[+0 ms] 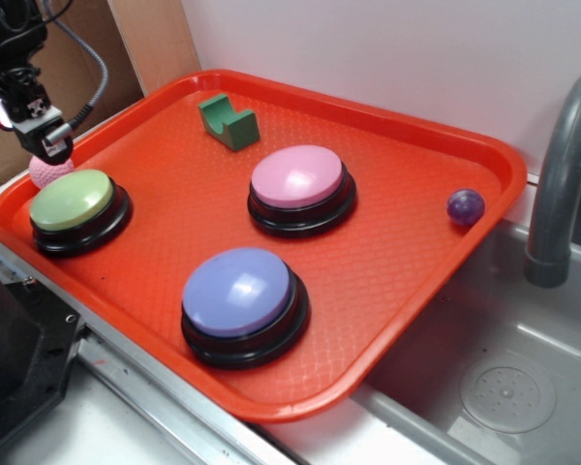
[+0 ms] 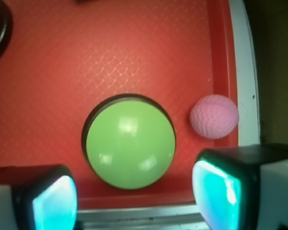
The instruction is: Push the green button.
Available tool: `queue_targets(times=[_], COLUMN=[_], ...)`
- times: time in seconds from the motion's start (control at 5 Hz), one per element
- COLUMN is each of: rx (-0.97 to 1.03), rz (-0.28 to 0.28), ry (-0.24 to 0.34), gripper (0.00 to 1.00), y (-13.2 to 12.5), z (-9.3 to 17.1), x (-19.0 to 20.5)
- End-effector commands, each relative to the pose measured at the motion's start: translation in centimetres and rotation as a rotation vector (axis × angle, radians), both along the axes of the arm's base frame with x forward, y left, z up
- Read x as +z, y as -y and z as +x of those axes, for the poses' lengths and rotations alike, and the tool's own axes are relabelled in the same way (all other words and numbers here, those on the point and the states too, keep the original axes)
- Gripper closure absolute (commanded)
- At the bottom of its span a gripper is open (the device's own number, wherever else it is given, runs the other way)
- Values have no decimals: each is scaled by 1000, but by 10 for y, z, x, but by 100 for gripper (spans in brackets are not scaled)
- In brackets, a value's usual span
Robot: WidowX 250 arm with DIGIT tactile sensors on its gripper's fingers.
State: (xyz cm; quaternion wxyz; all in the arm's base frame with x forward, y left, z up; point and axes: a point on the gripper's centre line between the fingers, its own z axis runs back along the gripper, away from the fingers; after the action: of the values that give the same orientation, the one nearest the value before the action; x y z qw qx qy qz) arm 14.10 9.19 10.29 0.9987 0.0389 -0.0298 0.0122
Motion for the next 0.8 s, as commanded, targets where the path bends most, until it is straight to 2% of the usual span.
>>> queue_targets(times=[0.0,0.6], rx=[-1,0], rz=[21,28], ry=[30,48], gripper=[0,0], y=[-3,-4], z=[8,10], x=[18,30])
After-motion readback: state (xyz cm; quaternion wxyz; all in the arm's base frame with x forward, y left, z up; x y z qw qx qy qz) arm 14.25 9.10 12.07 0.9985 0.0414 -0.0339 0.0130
